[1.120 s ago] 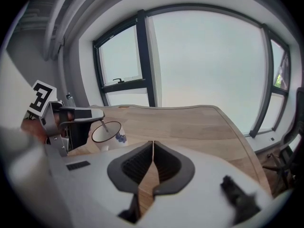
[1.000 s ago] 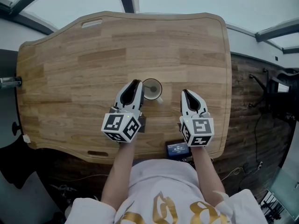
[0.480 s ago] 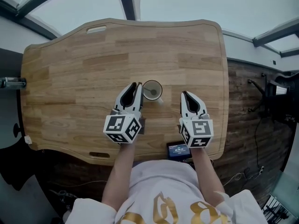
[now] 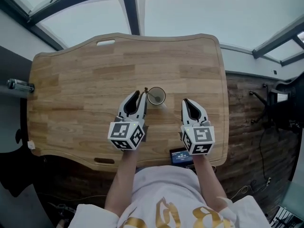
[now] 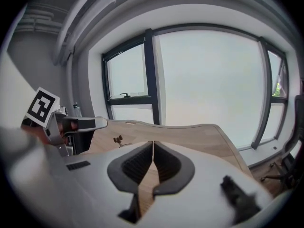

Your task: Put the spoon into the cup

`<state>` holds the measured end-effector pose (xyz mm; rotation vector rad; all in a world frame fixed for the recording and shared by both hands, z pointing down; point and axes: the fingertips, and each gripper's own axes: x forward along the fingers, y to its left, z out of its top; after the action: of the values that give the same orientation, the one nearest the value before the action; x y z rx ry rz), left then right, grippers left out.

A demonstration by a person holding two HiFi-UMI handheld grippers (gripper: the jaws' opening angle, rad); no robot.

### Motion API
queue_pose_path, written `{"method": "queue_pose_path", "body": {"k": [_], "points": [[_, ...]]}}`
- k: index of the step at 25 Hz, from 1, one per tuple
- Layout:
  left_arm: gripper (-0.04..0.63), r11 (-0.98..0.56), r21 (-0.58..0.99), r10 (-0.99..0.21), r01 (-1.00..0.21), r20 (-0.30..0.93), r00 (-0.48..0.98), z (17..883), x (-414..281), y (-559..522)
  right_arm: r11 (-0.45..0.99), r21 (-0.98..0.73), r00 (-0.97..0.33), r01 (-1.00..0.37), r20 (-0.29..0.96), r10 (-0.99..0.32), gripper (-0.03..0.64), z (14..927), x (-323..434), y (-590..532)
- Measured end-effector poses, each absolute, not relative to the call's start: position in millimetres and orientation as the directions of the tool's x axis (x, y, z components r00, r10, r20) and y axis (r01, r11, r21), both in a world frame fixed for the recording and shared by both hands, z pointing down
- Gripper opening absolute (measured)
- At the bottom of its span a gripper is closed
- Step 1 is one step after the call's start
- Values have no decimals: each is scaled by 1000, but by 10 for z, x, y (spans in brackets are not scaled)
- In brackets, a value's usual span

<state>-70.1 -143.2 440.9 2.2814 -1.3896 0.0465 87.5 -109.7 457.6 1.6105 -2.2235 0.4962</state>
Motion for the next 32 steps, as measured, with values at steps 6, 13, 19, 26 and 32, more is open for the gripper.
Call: {"method": "queue_pose_path", "body": {"k": [6,13,19,26,32], "points": [[59,-411,305,-836,-859,248,489,4179,-747,-1281,303,-59,-299,-951,427,-854,32,4337,783,-999],[37,-419,265,-852,-868,214,477,3952,-831,-1122,307,-39,-298,-951,386,-873,31,4149,724,-843],[28,-422,245,-858,-873,203,472,3846,-870,-1007,313,-15,-298,-950,355,-886,31,4021,675,-749],[21,-412,254,-864,-875,197,463,3816,-958,-893,306,-23,-294,-952,353,-888,31,4036,637,-722],[21,-395,244,-870,-886,210,446,3853,-1048,-901,315,-32,-305,-949,355,-884,31,4039,573,-719]]}}
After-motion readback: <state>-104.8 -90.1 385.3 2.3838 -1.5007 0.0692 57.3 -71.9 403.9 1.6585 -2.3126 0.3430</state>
